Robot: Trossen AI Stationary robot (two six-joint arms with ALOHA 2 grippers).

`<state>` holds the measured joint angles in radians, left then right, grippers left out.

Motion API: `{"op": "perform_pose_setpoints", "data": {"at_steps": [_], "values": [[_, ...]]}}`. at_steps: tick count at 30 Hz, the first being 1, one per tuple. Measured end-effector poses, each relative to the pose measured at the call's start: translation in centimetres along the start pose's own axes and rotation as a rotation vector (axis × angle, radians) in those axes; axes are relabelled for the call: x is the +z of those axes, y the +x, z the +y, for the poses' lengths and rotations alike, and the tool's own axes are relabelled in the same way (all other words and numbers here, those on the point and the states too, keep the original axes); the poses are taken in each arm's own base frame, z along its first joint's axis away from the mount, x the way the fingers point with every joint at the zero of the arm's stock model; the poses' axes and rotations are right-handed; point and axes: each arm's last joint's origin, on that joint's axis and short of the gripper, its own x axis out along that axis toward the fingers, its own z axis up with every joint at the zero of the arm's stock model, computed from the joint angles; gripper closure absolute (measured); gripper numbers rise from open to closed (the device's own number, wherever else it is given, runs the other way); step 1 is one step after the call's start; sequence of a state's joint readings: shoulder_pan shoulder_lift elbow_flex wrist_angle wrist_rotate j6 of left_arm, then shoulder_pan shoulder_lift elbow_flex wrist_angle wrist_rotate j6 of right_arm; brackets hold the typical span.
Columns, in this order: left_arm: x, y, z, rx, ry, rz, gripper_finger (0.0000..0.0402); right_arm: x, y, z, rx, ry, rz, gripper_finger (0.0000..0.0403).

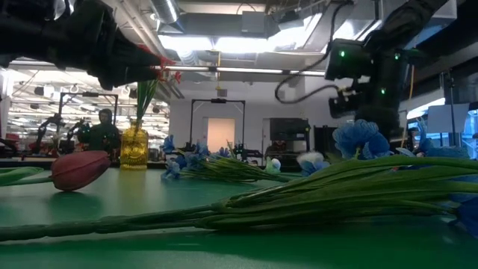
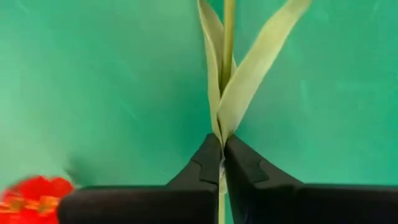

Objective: Sort flowers into vase by color
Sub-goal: Put the right white flower into the transparent vase

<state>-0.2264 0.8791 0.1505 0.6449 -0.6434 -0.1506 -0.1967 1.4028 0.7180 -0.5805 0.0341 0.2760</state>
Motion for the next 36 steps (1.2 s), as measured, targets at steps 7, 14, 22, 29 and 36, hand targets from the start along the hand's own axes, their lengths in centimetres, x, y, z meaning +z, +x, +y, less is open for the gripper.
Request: {"op": "perform_pose_setpoints", "data": {"at_steps": [7, 14, 22, 29, 36], "values": [[0.7, 0.1, -0.2, -0.006, -0.023, -0.033, 0.0146, 0.0, -5.5, -0.4, 0.001, -0.004, -0.243, 0.0398], [2.5, 0.5, -0.8, -0.024, -0.006, -0.075, 0.0146, -0.9, -14.2, -1.6, -0.107, 0.035, -0.846, 0.0400], [4.0, 0.7, -1.3, -0.048, 0.025, -0.112, 0.0147, -2.2, -17.4, -3.4, -0.339, 0.044, -1.287, 0.0401], [4.2, 0.8, -1.3, -0.048, 0.014, -0.115, 0.0147, -1.8, -17.6, -5.7, -0.517, 0.105, -1.341, 0.0402], [4.2, 0.8, -1.3, -0.044, 0.018, -0.119, 0.0147, -1.3, -18.6, -7.9, -0.638, 0.141, -1.429, 0.0403]]}}
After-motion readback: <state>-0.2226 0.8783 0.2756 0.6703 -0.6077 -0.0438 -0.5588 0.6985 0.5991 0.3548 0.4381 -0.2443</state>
